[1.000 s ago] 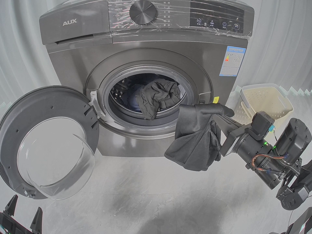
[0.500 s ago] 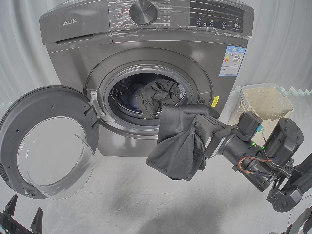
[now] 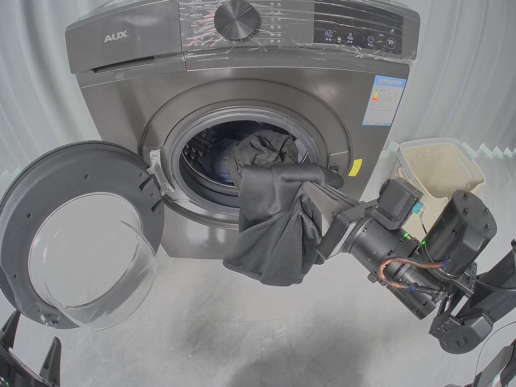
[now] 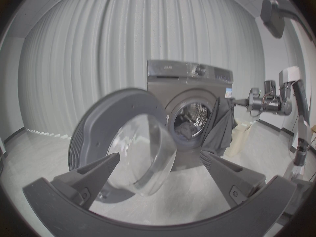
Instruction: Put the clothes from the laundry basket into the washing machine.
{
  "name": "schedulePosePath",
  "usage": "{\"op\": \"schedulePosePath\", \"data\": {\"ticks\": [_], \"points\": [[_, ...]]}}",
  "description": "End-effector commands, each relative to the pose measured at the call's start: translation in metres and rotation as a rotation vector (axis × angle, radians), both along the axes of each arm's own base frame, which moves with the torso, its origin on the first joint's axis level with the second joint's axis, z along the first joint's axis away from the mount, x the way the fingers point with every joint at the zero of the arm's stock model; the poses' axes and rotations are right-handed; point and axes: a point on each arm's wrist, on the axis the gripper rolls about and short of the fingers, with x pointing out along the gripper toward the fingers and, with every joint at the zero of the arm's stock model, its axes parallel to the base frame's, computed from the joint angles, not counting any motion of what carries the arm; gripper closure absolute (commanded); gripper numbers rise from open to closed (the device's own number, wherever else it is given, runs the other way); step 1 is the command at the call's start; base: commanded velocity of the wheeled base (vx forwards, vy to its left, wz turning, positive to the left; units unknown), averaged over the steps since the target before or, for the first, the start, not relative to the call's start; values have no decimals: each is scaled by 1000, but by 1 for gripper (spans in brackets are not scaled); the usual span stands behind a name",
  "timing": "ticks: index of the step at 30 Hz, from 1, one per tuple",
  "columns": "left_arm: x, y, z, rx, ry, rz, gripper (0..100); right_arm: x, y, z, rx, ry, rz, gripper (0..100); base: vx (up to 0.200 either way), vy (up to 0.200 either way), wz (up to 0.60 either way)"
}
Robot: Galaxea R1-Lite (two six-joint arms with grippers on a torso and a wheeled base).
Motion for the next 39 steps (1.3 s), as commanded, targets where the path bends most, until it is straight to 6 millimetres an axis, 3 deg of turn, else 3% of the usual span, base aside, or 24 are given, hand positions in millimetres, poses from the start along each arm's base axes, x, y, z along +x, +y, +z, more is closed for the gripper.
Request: {"op": "schedulePosePath", "data": {"ticks": [1,5,9,12,20,39], "points": [[10,-2,59,-9,-9,-169,0,2,4,2,10,-8,4,100,0,0,0],[46,-8,68,-8,154,-367,0,6,3,0,5,-4,-7,100,0,0,0],[74,-15,77,-1,196,-439,0,8,3,2,11,-9,-10,100,0,0,0],[109,-26,78,10,270,-506,0,10,3,1,17,-1,4,100,0,0,0],[155,-51,69,16,344,-632,0,14,4,8,34,-18,22,100,0,0,0],[189,-82,42,32,505,-749,0,15,8,12,52,-28,21,100,0,0,0]]}}
